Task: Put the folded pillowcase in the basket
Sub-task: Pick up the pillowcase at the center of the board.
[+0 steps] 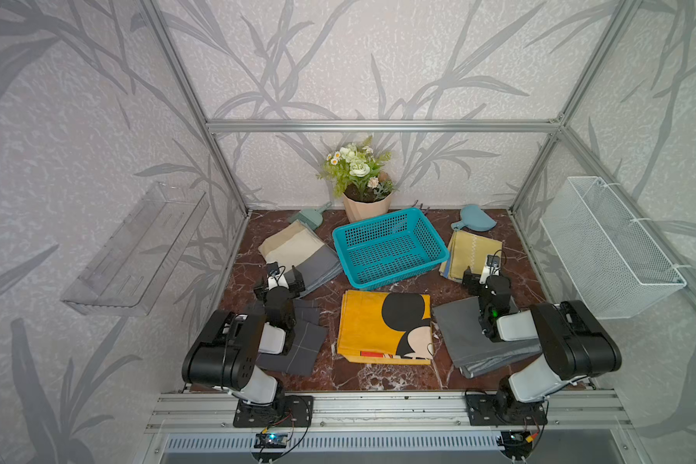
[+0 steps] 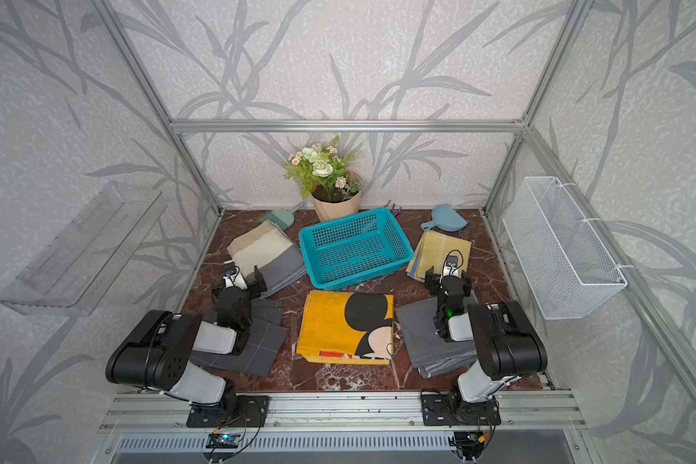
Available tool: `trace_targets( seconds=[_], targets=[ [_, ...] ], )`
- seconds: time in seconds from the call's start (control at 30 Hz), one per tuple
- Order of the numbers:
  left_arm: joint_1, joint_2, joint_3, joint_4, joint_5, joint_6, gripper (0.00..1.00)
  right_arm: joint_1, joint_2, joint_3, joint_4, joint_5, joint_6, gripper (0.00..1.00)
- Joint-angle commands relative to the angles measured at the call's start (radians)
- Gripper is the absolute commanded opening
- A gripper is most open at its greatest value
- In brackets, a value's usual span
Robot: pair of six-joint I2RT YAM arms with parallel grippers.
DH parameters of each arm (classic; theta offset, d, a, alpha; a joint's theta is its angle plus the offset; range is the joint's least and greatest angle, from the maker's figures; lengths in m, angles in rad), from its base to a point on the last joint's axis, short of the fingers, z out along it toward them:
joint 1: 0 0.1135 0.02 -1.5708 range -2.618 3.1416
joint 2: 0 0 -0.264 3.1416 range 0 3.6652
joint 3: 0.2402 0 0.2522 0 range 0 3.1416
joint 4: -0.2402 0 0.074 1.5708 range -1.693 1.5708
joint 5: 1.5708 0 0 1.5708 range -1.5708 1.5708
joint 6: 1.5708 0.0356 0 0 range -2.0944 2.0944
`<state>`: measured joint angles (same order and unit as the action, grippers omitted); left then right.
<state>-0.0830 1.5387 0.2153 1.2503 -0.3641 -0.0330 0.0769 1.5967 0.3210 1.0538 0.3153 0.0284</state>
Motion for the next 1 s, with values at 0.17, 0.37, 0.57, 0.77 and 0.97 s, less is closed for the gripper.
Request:
trace_targets(
  seconds=[0.17, 0.37, 0.57, 0.77, 0.97],
  targets=[
    [0.006, -0.012, 0.013, 0.013, 0.008, 0.007, 1.00, 0.003, 0.005, 0.018, 0.018, 0.016, 0.004, 0.99],
    [0.009, -0.012, 0.015, 0.009, 0.015, 0.005, 1.00, 0.001, 0.006, 0.019, 0.019, 0.015, 0.004, 0.99],
    [0.014, -0.028, 0.018, 0.025, 0.002, 0.005, 1.00, -0.017, -0.014, 0.021, -0.005, 0.023, 0.029, 0.99],
    [0.013, -0.295, 0.176, -0.472, -0.024, -0.074, 1.00, 0.030, -0.235, 0.035, -0.191, 0.099, -0.006, 0.99],
    [-0.005, -0.365, 0.363, -0.830, 0.242, -0.211, 1.00, 0.061, -0.434, 0.440, -1.082, -0.020, 0.119, 0.99]
  ],
)
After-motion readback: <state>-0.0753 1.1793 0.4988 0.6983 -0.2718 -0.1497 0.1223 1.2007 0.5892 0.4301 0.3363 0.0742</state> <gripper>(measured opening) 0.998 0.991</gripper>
